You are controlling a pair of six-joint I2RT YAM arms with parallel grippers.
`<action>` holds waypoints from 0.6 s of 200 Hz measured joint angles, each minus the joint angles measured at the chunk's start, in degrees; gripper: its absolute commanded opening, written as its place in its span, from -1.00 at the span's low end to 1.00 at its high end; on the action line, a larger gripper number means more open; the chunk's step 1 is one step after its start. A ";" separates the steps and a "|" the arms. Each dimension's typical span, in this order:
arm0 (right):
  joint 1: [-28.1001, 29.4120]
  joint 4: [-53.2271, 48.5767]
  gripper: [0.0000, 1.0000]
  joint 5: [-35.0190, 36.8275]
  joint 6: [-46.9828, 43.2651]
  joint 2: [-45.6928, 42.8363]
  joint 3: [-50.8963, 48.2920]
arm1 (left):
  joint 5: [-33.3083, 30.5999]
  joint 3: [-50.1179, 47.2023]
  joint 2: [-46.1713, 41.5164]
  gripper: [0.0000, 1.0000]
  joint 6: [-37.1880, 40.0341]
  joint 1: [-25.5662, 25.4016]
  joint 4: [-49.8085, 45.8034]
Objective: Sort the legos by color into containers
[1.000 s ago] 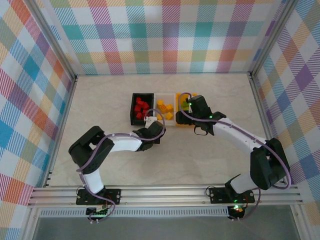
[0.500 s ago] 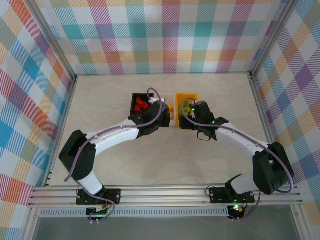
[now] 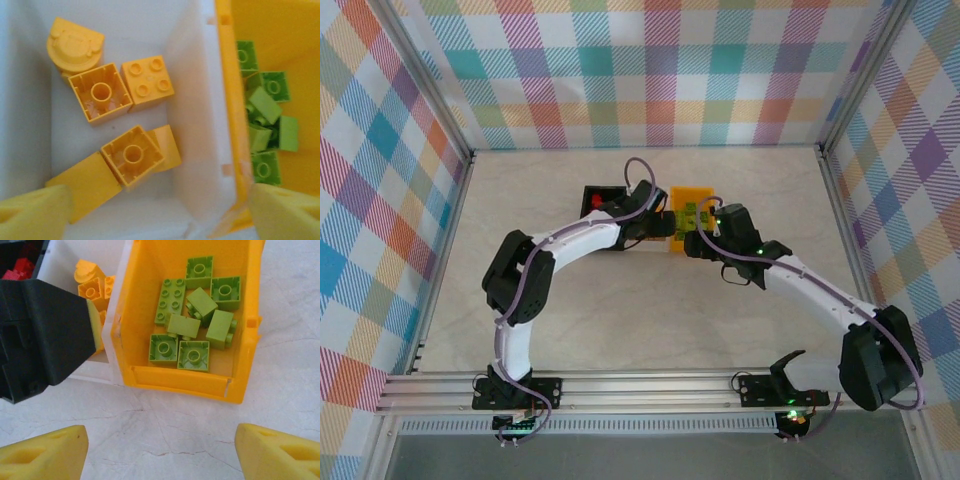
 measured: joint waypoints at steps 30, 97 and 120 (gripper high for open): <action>-0.35 -0.09 0.76 0.09 0.13 -2.69 -0.02 | -1.20 -7.63 -11.80 1.00 0.13 0.00 0.90; -0.35 1.16 0.99 5.22 0.76 -10.12 -5.86 | -13.88 -35.30 -48.52 1.00 6.58 4.74 15.19; -0.39 1.73 0.99 8.48 1.53 -10.73 -6.43 | -17.22 -39.17 -49.86 1.00 11.06 12.79 15.41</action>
